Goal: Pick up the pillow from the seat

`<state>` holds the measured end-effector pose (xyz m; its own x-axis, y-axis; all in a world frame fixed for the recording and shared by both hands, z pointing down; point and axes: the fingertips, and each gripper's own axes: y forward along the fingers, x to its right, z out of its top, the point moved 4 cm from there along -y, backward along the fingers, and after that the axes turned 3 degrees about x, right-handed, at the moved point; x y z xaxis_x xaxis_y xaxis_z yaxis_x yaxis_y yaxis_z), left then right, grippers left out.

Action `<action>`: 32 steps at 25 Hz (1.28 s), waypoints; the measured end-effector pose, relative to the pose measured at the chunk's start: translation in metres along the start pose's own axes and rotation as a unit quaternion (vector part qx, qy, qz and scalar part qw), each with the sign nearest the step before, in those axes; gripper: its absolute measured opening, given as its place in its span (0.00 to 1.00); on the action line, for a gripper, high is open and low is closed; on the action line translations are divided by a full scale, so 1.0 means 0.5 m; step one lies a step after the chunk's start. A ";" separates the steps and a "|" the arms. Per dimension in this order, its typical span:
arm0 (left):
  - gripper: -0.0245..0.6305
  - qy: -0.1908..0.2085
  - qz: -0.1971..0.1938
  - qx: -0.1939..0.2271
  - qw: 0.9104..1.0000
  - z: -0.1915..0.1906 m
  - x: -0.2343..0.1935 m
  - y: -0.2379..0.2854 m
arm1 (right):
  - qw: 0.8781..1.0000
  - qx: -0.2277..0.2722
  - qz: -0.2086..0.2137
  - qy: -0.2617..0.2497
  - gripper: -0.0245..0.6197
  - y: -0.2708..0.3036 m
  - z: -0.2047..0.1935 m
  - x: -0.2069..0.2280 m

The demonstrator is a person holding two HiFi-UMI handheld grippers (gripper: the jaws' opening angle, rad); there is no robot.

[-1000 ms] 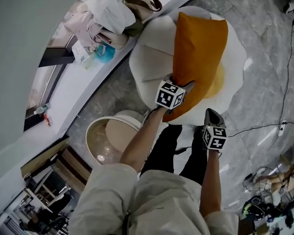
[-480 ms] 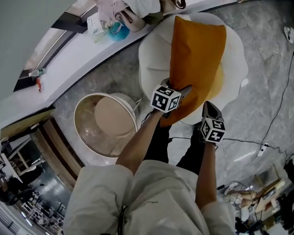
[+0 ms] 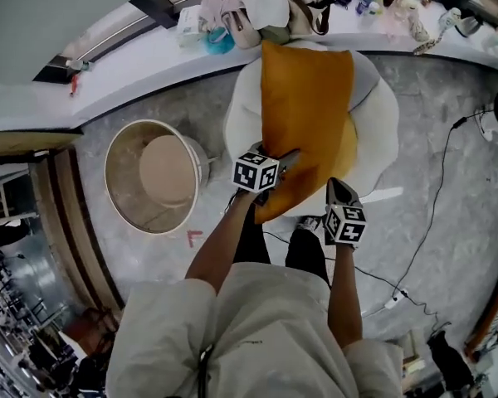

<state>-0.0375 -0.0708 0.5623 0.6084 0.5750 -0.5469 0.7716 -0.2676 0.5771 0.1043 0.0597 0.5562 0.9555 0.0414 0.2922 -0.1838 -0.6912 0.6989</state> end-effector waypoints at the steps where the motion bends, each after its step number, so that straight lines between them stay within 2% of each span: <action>1: 0.47 -0.010 0.007 0.009 1.000 -0.004 0.013 -0.001 | 1.000 -0.003 0.000 -0.006 0.05 -0.017 -0.003 0.029; 5: 0.47 -0.049 0.027 0.040 0.998 -0.030 0.067 -0.007 | 1.000 -0.009 0.002 -0.019 0.05 -0.073 -0.016 0.128; 10: 0.47 -0.080 0.047 0.076 0.993 -0.062 0.127 -0.025 | 0.999 -0.001 0.026 -0.036 0.05 -0.106 -0.015 0.169; 19: 0.47 -0.095 0.091 0.116 0.985 -0.103 0.209 -0.112 | 0.995 -0.001 0.073 -0.067 0.05 -0.164 -0.016 0.140; 26: 0.48 -0.119 0.089 0.138 0.979 -0.135 0.275 -0.191 | 0.996 0.008 0.080 -0.051 0.05 -0.233 -0.032 0.106; 32: 0.48 -0.126 0.087 0.152 0.976 -0.172 0.306 -0.238 | 0.995 0.028 0.076 -0.057 0.05 -0.288 -0.049 0.073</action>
<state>-0.0520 0.1155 0.4620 0.7322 0.3017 -0.6106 0.6485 -0.5829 0.4897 0.1598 0.1784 0.4821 0.9382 -0.1457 0.3138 -0.3176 -0.7223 0.6143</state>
